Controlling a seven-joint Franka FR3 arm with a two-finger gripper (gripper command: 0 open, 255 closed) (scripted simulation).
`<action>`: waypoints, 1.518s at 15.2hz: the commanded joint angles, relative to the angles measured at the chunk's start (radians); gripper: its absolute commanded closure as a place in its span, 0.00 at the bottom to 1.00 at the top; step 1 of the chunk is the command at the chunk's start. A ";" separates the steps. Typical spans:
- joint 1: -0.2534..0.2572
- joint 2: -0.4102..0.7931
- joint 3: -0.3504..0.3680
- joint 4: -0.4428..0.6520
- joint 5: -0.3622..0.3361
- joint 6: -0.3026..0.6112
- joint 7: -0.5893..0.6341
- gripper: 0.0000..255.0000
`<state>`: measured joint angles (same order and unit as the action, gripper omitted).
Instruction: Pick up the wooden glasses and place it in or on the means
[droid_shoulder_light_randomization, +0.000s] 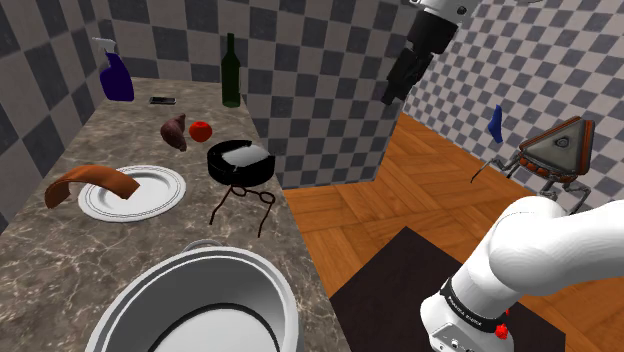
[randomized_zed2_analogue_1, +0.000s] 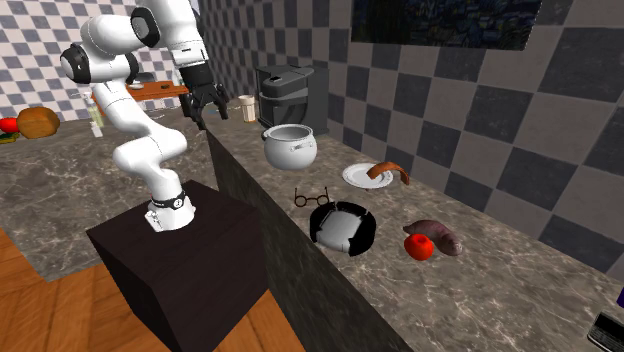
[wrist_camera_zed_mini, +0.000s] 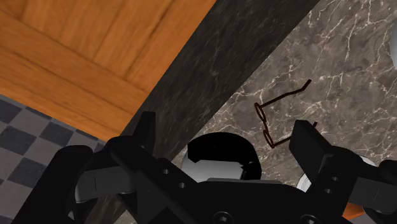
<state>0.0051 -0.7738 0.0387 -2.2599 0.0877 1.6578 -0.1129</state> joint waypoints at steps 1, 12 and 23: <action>0.000 0.000 0.000 0.000 0.000 0.000 0.000 0.00; 0.066 0.253 0.076 -0.084 0.027 0.338 -0.061 0.00; 0.115 0.602 0.158 -0.024 0.002 0.626 -0.098 0.00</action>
<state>0.1153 -0.2089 0.1874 -2.2945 0.0947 2.2563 -0.2107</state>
